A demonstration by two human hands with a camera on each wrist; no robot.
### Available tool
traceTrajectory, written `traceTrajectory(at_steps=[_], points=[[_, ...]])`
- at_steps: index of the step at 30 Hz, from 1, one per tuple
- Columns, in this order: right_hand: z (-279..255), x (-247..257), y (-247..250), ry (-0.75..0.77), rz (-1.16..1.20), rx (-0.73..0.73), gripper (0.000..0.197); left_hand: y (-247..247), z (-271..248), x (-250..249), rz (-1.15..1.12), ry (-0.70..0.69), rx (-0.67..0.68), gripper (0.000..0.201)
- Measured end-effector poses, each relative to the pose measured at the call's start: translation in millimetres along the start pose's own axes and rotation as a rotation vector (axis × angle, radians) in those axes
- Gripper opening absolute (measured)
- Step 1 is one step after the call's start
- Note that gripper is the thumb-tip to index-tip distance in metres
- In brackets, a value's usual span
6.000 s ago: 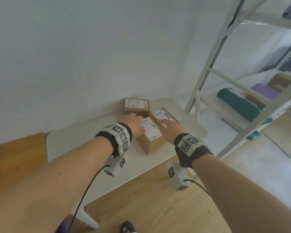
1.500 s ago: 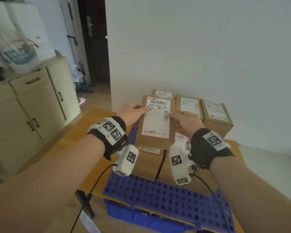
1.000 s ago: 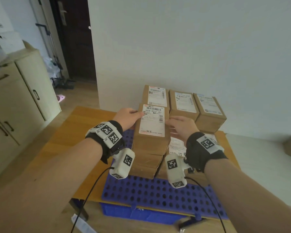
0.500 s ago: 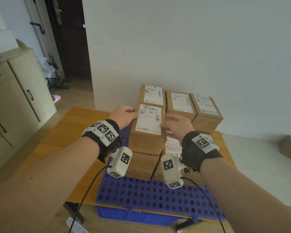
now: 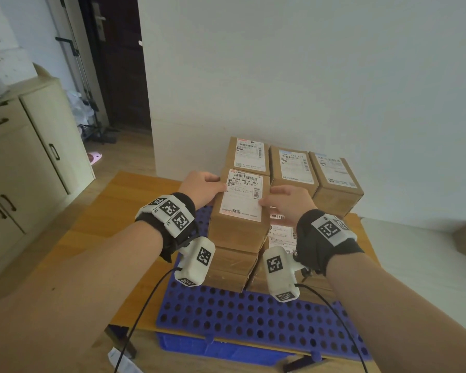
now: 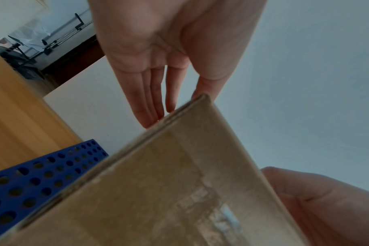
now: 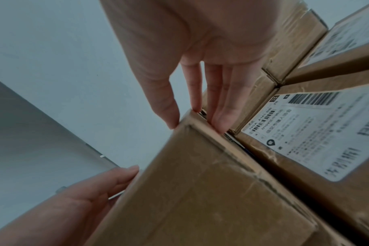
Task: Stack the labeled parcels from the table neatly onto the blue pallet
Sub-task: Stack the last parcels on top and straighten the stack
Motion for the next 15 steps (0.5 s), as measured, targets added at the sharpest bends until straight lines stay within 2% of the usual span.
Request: traceTrajectory(at_steps=[15], points=[[2.2, 1.1, 6.1, -0.001, -0.029, -0.037, 0.047, -13.1, 1.2, -0.2, 0.06, -0.026, 0.043, 0.036]])
Point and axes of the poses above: each hand's wrist, its own z-axis towards the middle knuckle, its own y-axis out of the back of the hand, x = y × z, the point moved 6 cm from there along z, towards the middle knuckle, and after that the axes turned 11 degrees about -y, right-handed, at the moved point
